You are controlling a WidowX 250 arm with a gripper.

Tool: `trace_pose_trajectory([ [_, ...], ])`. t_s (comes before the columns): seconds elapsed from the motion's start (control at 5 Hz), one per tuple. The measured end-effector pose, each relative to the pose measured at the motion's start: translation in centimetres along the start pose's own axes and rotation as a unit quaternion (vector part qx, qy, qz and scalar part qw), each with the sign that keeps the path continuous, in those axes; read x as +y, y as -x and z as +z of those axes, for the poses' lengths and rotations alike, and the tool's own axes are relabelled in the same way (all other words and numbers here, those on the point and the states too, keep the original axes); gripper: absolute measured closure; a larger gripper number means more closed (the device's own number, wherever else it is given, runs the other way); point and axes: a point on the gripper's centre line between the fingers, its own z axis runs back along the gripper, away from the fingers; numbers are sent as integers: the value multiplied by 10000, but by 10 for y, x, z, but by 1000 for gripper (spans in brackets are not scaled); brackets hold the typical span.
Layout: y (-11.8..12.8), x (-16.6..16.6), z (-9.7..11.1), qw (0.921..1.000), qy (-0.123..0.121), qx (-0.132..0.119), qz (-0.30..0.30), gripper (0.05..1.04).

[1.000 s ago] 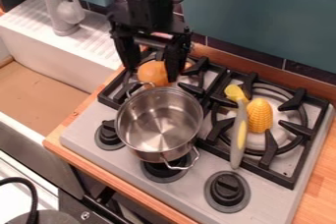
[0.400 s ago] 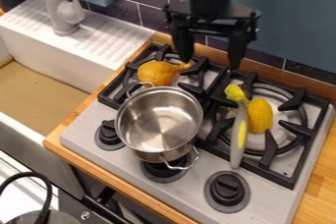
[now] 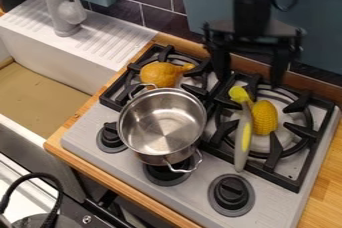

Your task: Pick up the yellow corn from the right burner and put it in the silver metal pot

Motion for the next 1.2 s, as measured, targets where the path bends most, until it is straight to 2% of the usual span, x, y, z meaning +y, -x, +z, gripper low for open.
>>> trace_pose_trajectory([
  [0.4,7,-19,-11,9999,-8,-7,129,85],
  [0.6,11,-25,-16,9998,-34,-98,142,85],
  [1.0,10,-31,-28,9976,-187,-236,619,85],
  [1.2,11,-32,-33,9971,-209,-160,708,85],
])
